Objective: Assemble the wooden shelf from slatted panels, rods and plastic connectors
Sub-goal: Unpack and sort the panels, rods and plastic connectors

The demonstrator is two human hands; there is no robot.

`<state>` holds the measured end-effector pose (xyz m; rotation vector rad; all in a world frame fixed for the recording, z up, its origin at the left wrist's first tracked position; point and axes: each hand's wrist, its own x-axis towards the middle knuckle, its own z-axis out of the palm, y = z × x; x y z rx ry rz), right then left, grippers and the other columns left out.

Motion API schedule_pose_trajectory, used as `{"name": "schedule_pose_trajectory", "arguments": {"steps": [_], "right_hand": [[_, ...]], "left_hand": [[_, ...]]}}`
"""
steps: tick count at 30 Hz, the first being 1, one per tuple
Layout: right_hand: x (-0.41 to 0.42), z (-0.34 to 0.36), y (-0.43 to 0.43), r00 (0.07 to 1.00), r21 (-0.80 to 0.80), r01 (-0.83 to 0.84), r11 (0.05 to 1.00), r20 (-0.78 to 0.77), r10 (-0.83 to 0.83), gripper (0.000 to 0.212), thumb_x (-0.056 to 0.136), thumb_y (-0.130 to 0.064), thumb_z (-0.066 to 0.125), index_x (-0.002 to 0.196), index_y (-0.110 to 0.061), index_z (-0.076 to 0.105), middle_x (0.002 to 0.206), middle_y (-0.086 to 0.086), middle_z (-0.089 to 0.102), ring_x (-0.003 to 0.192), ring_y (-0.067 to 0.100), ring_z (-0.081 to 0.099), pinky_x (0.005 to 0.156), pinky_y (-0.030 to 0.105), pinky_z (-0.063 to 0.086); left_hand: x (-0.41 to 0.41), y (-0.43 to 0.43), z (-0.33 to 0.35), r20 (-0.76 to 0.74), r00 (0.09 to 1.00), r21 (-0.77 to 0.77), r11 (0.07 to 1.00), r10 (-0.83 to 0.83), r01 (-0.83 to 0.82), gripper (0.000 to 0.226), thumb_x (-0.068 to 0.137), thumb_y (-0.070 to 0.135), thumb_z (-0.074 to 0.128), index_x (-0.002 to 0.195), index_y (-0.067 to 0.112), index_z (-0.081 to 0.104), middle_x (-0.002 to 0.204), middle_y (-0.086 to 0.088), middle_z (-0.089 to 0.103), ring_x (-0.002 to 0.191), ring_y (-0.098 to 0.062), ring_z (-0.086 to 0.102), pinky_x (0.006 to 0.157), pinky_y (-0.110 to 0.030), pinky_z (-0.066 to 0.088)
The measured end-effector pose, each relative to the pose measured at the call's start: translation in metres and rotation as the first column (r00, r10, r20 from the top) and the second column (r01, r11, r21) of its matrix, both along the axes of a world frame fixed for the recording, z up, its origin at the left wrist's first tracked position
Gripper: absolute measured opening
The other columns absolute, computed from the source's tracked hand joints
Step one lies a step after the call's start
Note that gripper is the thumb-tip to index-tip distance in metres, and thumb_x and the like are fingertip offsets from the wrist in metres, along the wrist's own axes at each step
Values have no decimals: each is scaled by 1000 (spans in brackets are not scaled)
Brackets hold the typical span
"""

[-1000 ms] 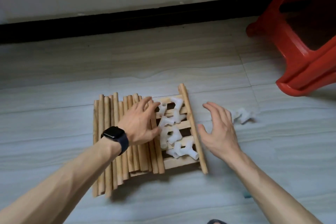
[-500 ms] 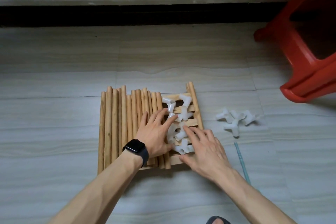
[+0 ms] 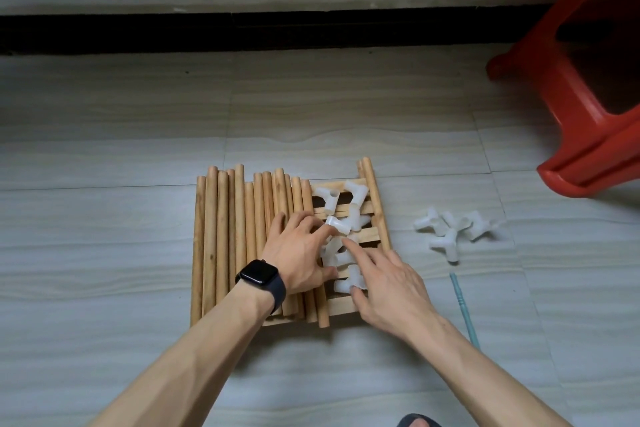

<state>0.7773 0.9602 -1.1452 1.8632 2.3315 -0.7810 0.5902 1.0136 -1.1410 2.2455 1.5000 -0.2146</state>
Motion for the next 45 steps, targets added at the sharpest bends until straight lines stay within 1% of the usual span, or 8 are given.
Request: {"name": "schedule_pose_trajectory", "arguments": {"steps": [11,20,24,30,36,40,43,45], "right_hand": [[6,0,9,1000,-11,7,1000,-21,-7,68,90,-29,55,149,-37,22,117,-6,55,116,21,51,85,37,48],[8,-2,-6,999,70,-1,998,-48,4,61,92,-25,53,145,-38,25,120,-5,47,109,22,53,71,38,50],[3,7,4,1000,21,-1,1000,-16,2,58,91,-25,53,138,-38,21,116,2,45,103,29,57,76,40,48],[-2,14,18,999,-63,-10,998,53,13,57,88,-25,58,136,-29,28,112,12,53,96,38,60,78,43,49],[15,21,18,990,-180,71,981,-110,-92,57,76,-31,61,125,-30,31,120,6,56,100,35,56,82,42,49],[46,43,23,909,-299,228,927,-275,-312,59,71,-44,70,120,-38,37,106,-8,59,93,14,59,72,28,45],[78,44,22,733,-310,448,839,-411,-543,66,61,-45,76,118,-40,43,104,-13,61,92,6,60,78,26,48],[104,31,17,590,-321,598,734,-444,-675,67,61,-39,79,119,-37,45,106,-10,64,99,9,62,85,30,50]], "left_hand": [[3,10,5,-7,1000,-36,999,5,-5,66,78,66,66,134,35,51,139,3,53,141,-20,25,116,-51,13],[6,9,7,-58,998,-29,999,-30,28,66,79,66,65,136,38,49,140,1,49,138,-23,28,115,-46,16],[13,7,7,-154,983,-51,994,-101,94,67,82,60,65,142,35,46,140,-1,46,141,-26,23,117,-52,14],[14,7,10,-144,986,-43,996,-86,81,66,83,61,65,140,32,49,139,-1,48,139,-25,27,118,-47,17],[10,11,20,-60,997,-45,998,-42,39,70,79,69,64,138,33,51,138,1,49,134,-22,32,112,-40,21],[8,15,34,11,1000,-93,996,-5,6,83,67,80,50,137,35,52,138,3,50,130,-18,33,103,-36,30],[19,15,44,80,997,-87,996,6,1,91,62,83,34,137,36,51,139,3,49,128,-18,35,103,-37,35],[39,12,51,112,993,-89,995,-22,32,80,70,80,45,137,36,51,140,3,48,129,-18,35,103,-36,35]]}}
